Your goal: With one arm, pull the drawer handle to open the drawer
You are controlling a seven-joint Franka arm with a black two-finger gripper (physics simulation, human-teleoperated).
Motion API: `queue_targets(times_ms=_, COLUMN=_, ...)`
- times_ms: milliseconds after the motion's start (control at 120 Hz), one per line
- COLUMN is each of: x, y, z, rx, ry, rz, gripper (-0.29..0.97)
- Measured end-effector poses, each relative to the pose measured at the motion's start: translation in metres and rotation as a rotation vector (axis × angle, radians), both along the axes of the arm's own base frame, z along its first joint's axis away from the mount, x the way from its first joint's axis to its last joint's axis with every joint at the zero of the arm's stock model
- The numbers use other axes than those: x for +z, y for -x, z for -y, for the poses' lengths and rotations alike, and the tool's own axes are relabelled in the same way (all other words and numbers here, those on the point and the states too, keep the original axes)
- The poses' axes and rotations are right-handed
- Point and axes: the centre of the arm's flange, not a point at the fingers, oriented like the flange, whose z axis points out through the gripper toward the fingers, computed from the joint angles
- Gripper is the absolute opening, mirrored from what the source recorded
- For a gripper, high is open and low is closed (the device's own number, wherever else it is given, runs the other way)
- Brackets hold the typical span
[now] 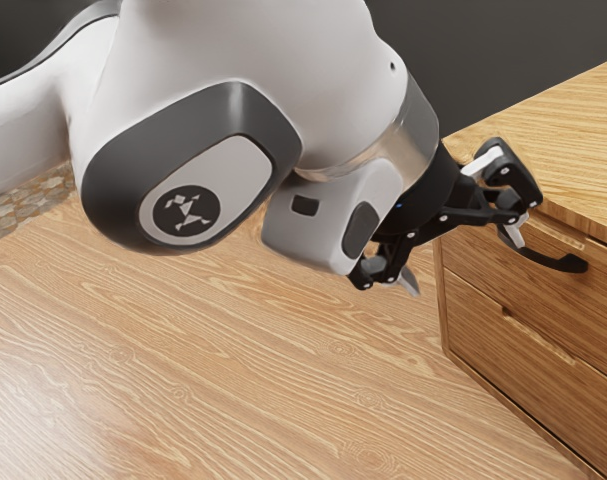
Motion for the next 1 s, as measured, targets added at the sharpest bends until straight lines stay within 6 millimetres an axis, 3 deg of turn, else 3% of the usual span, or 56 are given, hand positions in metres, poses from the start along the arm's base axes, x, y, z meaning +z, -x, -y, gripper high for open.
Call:
queue_targets(times_ms=217, x=0.003, y=0.002, z=0.024, rx=-0.041, ry=0.003, rz=-0.002, gripper=0.68)
queue_targets(times_ms=567, x=-0.005, y=-0.025, z=0.015, rx=0.016, ry=0.016, rz=-0.024, gripper=0.68)
queue_targets(times_ms=767, x=-0.019, y=-0.040, z=0.010, rx=0.049, ry=0.013, rz=-0.047, gripper=0.68)
queue_targets(times_ms=1000, x=-0.020, y=-0.040, z=0.027, rx=0.044, ry=0.025, rz=-0.047, gripper=0.68)
